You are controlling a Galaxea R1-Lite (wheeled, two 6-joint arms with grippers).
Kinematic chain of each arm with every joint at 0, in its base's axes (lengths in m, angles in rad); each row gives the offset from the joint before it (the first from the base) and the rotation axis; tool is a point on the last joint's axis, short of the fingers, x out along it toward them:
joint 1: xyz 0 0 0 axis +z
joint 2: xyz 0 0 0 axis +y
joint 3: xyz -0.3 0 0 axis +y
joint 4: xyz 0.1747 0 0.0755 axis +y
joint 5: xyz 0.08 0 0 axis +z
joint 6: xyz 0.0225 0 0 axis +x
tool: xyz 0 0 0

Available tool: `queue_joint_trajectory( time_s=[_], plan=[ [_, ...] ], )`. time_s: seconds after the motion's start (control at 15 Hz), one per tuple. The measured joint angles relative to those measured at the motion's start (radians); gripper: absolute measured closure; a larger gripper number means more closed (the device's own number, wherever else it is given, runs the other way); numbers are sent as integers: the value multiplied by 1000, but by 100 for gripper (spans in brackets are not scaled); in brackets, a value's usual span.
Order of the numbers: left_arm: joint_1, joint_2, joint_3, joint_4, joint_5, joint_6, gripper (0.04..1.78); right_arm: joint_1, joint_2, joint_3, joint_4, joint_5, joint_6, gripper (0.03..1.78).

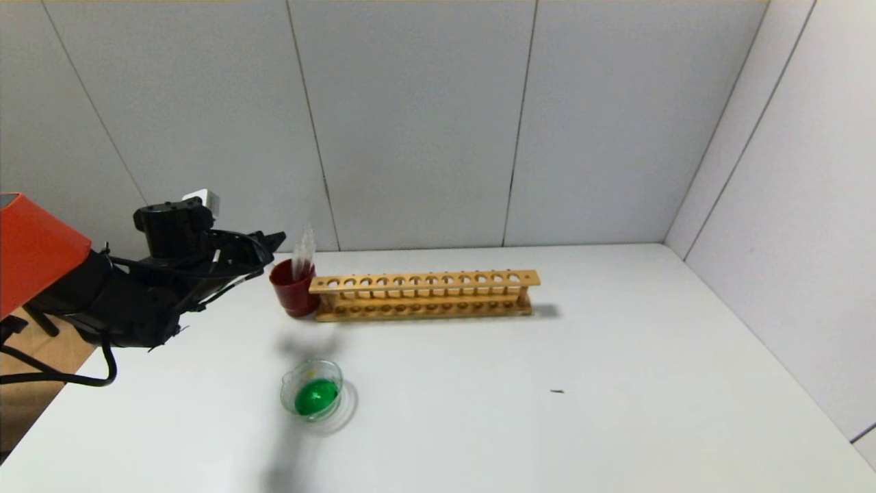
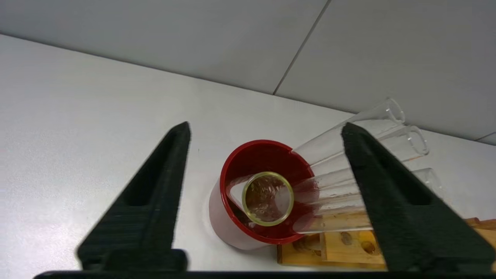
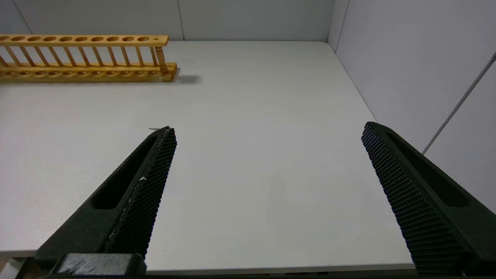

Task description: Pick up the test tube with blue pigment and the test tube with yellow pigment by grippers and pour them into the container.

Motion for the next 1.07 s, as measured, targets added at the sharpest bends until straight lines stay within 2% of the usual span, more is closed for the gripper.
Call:
queue_joint_trajectory(
  time_s=[0.2,0.53,0.73,0.93,1.07],
  plan=[
    [-1,-50,-1,11,-4,33,12,0,0,0,0,0,0,6],
    [-1,-231,-4,116,-8,133,7,0,0,0,0,0,0,6],
    [-1,-421,-7,252,-8,179,7,0,0,0,0,0,0,6],
    [6,-669,3,464,13,191,7,0,0,0,0,0,0,6],
    [11,-854,39,628,59,194,7,0,0,0,0,0,0,6]
  ],
)
